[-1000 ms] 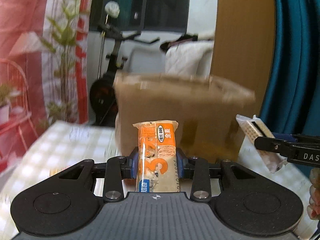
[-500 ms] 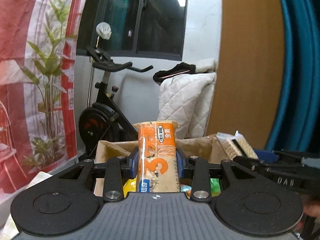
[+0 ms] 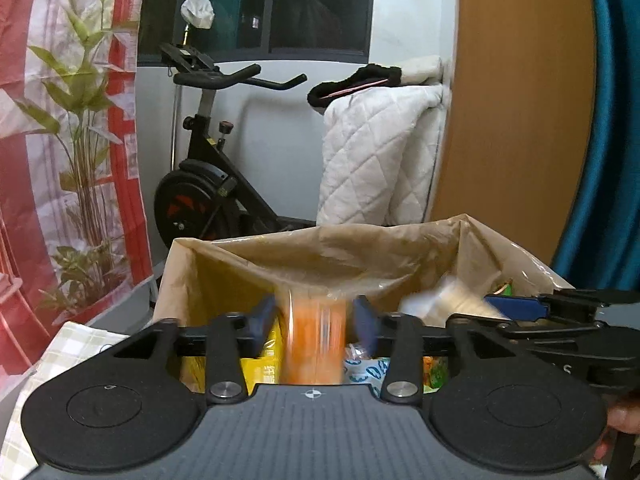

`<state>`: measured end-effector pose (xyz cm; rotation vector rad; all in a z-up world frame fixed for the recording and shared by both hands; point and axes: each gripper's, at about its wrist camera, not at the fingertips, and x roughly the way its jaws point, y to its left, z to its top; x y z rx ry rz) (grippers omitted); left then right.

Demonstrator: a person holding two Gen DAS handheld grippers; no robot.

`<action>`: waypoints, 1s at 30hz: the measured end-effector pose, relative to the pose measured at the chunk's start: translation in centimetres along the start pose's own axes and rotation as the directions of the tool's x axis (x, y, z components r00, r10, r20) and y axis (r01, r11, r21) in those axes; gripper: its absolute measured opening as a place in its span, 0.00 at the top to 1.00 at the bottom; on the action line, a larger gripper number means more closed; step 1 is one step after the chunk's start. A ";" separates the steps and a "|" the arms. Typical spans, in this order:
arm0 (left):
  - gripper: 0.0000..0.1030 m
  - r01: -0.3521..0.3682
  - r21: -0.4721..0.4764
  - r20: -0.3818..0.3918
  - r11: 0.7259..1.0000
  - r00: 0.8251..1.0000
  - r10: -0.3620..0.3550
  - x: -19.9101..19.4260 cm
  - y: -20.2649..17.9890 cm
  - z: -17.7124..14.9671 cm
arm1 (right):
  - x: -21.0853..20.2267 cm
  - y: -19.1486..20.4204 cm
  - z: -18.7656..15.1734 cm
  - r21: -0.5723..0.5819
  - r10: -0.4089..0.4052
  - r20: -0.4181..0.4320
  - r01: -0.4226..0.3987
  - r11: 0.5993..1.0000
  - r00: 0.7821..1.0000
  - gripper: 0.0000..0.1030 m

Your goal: Organize snacks

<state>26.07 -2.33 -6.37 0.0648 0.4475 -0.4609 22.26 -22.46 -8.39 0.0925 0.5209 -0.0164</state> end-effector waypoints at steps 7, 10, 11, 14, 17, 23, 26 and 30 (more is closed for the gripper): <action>0.14 -0.032 0.061 0.033 0.998 0.999 0.030 -3.0 -0.7 0.6 | -3.3 0.9 0.6 -0.009 0.009 0.026 -0.009 1.000 1.000 0.12; 0.11 -0.049 0.064 0.048 0.997 0.998 0.046 -4.9 -0.6 1.2 | -5.8 1.2 1.2 0.010 0.010 0.054 -0.011 1.000 0.999 0.06; 0.10 -0.063 0.063 0.058 0.996 0.997 0.059 -5.8 -0.6 1.4 | -6.5 1.1 1.6 0.020 0.008 0.060 -0.009 1.000 0.998 0.04; 0.10 -0.101 0.070 0.092 0.992 0.991 0.095 -8.0 -1.1 2.3 | -8.9 1.2 2.2 0.041 -0.006 0.088 0.002 0.999 0.996 0.02; 0.10 -0.124 0.073 0.118 0.990 0.986 0.114 -10.2 -1.5 3.0 | -11.3 1.6 2.6 0.055 -0.026 0.114 0.020 0.998 0.993 0.01; 0.09 -0.157 0.083 0.160 0.984 0.977 0.143 -14.2 -2.8 4.1 | -16.1 2.7 3.0 0.075 -0.040 0.154 0.029 0.997 0.987 0.01; 0.08 -0.164 0.075 0.177 0.984 0.973 0.148 -15.9 -3.3 4.3 | -18.0 3.3 3.0 0.077 -0.054 0.151 0.042 0.996 0.987 0.01; 0.08 -0.165 0.044 0.194 0.985 0.969 0.154 -18.0 -3.8 4.2 | -20.4 3.9 3.0 0.092 -0.045 0.165 0.030 0.995 0.985 0.01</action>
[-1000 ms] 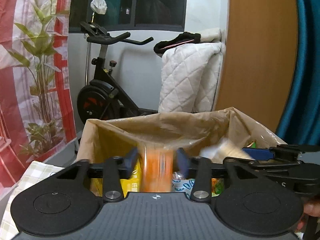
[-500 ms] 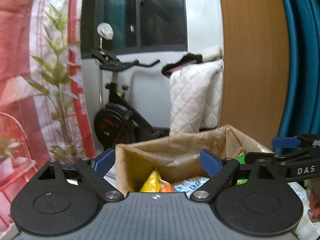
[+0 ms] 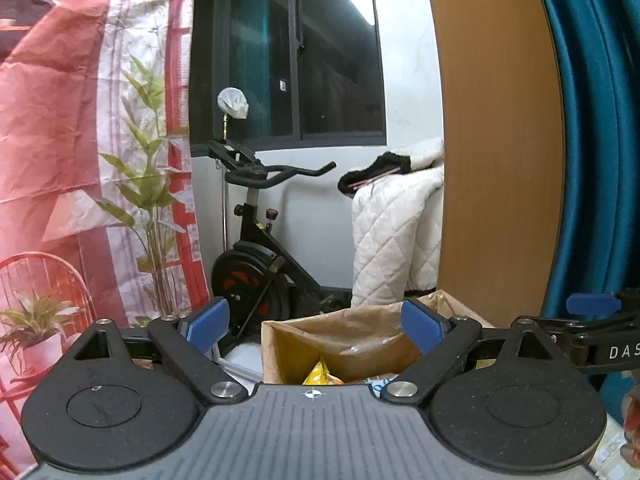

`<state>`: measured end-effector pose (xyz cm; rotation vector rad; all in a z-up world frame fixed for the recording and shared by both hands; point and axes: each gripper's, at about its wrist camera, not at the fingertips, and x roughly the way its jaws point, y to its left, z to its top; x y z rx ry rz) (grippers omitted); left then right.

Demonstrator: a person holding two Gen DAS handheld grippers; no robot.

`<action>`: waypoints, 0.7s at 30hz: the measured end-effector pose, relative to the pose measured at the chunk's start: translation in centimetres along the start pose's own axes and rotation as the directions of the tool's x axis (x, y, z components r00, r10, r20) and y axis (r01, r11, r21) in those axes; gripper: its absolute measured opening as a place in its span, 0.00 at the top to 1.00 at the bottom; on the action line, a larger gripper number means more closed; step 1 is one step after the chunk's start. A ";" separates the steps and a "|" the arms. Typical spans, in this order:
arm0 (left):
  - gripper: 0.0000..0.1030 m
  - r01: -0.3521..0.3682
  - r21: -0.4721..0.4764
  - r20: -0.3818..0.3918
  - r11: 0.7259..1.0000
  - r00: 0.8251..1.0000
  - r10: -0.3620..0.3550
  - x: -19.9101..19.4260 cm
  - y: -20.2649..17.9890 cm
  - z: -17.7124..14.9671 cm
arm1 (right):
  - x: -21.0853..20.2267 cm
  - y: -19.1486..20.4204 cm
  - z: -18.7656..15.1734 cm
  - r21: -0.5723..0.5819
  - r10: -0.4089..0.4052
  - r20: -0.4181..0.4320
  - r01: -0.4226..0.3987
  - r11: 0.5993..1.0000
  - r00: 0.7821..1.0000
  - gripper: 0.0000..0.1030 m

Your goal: Organize snacks

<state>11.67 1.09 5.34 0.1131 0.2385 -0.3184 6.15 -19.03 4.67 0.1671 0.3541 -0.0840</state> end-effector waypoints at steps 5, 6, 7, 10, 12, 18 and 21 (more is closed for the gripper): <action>0.09 0.000 -0.053 0.010 0.999 1.000 0.000 -1.8 0.1 0.0 | -2.3 0.5 0.1 -0.014 -0.015 0.023 0.016 1.000 1.000 0.01; 0.08 0.005 -0.053 0.005 0.999 1.000 -0.004 -1.9 0.1 0.1 | -2.5 0.5 0.1 -0.017 -0.015 0.024 0.015 1.000 1.000 0.01; 0.09 0.009 -0.048 0.000 0.999 1.000 -0.009 -2.0 0.0 0.1 | -2.8 0.6 0.1 -0.022 -0.013 0.024 0.014 1.000 1.000 0.01; 0.08 -0.001 -0.029 0.002 1.000 1.000 0.001 -2.1 -0.4 -0.1 | -3.3 1.0 0.0 -0.035 -0.023 0.025 0.023 0.999 0.999 0.01; 0.09 -0.007 -0.032 0.004 0.999 1.000 0.007 -2.2 -0.4 -0.1 | -3.4 1.1 -0.1 -0.034 -0.017 0.018 0.018 0.999 1.000 0.01; 0.08 -0.028 -0.036 -0.028 0.999 0.999 0.027 -2.0 -0.4 -0.4 | -3.9 1.7 -0.1 -0.049 -0.012 0.019 0.013 0.999 1.000 0.01; 0.08 -0.030 -0.047 -0.040 0.998 0.999 0.028 -2.1 -0.3 -0.6 | -4.0 1.9 -0.1 -0.056 -0.013 0.012 0.014 0.998 1.000 0.01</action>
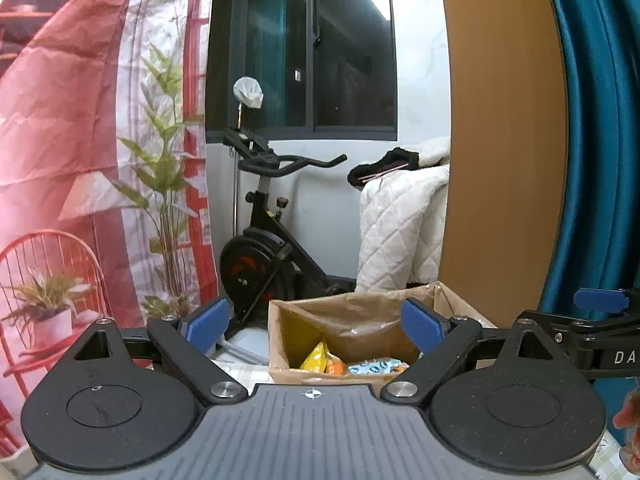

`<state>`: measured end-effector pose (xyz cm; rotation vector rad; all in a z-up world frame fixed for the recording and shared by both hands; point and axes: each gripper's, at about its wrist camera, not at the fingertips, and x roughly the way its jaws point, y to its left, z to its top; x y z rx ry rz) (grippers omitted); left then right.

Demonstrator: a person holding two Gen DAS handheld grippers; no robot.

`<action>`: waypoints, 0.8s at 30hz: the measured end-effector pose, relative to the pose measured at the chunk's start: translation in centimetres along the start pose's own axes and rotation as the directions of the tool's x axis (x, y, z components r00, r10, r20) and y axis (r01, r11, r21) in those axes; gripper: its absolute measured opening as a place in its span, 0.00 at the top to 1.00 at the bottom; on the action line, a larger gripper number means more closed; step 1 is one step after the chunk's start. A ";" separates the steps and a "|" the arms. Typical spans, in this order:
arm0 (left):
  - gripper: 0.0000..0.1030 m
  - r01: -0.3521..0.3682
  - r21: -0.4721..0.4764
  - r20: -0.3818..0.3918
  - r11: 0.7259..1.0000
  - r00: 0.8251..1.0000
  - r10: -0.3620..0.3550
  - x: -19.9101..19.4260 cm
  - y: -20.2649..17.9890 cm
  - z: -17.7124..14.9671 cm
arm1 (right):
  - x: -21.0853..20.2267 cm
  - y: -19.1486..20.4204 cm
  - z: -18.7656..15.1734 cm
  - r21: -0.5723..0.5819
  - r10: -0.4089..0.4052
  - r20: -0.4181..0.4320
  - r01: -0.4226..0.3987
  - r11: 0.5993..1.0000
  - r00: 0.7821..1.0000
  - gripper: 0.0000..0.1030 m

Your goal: Organize snacks

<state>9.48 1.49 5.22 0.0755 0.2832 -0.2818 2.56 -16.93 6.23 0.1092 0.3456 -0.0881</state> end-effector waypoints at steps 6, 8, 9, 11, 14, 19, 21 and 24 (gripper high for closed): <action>0.08 0.003 -0.020 -0.003 1.000 1.000 -0.003 -0.5 0.3 -0.1 | 0.1 -0.1 -0.1 0.005 0.003 -0.007 -0.003 1.000 1.000 0.01; 0.08 0.004 -0.028 -0.005 1.000 1.000 -0.004 -0.6 0.4 -0.1 | 0.1 -0.1 -0.1 0.006 0.004 -0.008 -0.004 1.000 1.000 0.01; 0.08 0.004 -0.033 -0.008 0.999 1.000 -0.004 -0.6 0.4 -0.1 | 0.1 -0.1 -0.1 0.005 0.004 -0.007 -0.004 1.000 1.000 0.01; 0.08 0.001 -0.039 -0.013 0.999 1.000 -0.002 -0.6 0.4 -0.2 | 0.1 0.0 -0.1 0.004 0.002 -0.007 -0.002 1.000 1.000 0.01; 0.08 -0.004 -0.044 -0.019 0.999 1.000 0.003 -0.5 0.3 -0.2 | 0.1 0.0 -0.3 0.003 0.002 -0.006 -0.002 1.000 1.000 0.01; 0.08 -0.004 -0.047 -0.016 0.999 1.000 0.003 -0.6 0.0 -0.2 | 0.1 0.0 -0.3 0.005 0.002 -0.007 -0.002 1.000 1.000 0.01; 0.08 -0.004 -0.049 -0.019 0.999 1.000 0.003 -0.5 0.0 -0.2 | 0.1 0.0 -0.3 0.003 0.002 -0.007 -0.002 1.000 1.000 0.01; 0.08 -0.003 -0.055 -0.024 0.998 1.000 0.001 -0.4 0.0 -0.3 | 0.1 0.0 -0.5 0.002 0.003 -0.008 -0.003 1.000 1.000 0.01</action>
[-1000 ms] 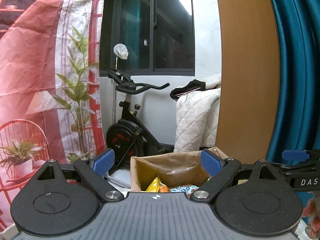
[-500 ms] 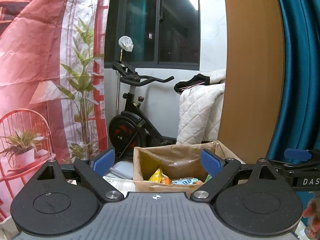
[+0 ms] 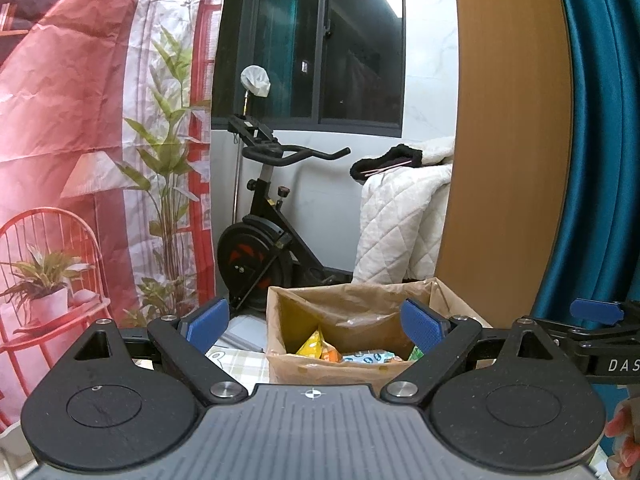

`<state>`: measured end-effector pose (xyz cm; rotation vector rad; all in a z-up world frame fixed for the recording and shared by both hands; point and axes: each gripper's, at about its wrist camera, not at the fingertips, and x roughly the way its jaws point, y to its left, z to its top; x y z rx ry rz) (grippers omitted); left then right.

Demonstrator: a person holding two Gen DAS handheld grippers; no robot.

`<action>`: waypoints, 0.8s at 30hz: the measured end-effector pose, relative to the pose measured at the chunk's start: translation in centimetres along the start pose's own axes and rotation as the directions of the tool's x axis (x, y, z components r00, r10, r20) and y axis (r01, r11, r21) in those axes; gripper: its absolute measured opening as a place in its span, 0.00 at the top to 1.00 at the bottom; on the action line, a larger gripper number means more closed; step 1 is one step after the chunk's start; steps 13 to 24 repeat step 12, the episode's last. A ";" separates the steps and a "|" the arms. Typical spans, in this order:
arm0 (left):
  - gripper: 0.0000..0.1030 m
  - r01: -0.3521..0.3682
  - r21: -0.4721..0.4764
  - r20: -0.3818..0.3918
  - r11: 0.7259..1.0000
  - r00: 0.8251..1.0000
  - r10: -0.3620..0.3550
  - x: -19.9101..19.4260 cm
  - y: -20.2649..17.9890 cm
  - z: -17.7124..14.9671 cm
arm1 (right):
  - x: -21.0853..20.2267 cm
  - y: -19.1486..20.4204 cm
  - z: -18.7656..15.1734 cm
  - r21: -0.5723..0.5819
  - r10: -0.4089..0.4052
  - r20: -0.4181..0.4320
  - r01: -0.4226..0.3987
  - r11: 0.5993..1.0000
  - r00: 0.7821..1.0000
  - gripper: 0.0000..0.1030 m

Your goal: Organize snacks

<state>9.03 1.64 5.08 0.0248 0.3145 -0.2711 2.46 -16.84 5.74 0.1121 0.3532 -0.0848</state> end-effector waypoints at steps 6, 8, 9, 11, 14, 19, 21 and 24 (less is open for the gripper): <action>0.08 0.008 -0.002 0.001 1.000 1.000 -0.008 0.0 0.0 -0.1 | 0.1 0.1 -0.5 -0.003 0.000 -0.006 0.000 1.000 1.000 0.01; 0.08 0.008 -0.002 0.002 1.000 1.000 -0.008 0.1 0.0 -0.1 | 0.1 0.2 -0.5 -0.003 0.000 -0.006 0.000 1.000 1.000 0.01; 0.08 0.008 -0.002 0.002 1.000 1.000 -0.008 0.1 0.0 -0.1 | 0.1 0.2 -0.5 -0.003 -0.001 -0.006 0.001 1.000 1.000 0.01; 0.08 0.008 -0.003 0.001 1.000 1.000 -0.008 0.1 0.1 -0.1 | 0.1 0.2 -0.6 -0.003 -0.002 -0.007 0.002 1.000 1.000 0.01; 0.08 0.009 -0.005 -0.001 1.000 1.000 -0.009 0.1 0.1 -0.1 | 0.1 0.2 -0.6 -0.003 -0.001 -0.007 0.001 1.000 1.000 0.01; 0.08 0.009 -0.005 -0.001 1.000 1.000 -0.009 0.1 0.1 -0.1 | 0.1 0.2 -0.6 -0.003 -0.001 -0.007 0.001 1.000 1.000 0.01; 0.08 0.009 -0.005 -0.001 1.000 1.000 -0.009 0.1 0.1 -0.1 | 0.1 0.2 -0.6 -0.003 -0.001 -0.007 0.001 1.000 1.000 0.01; 0.08 0.009 -0.005 -0.001 1.000 1.000 -0.009 0.1 0.1 -0.1 | 0.1 0.2 -0.6 -0.003 -0.001 -0.007 0.001 1.000 1.000 0.01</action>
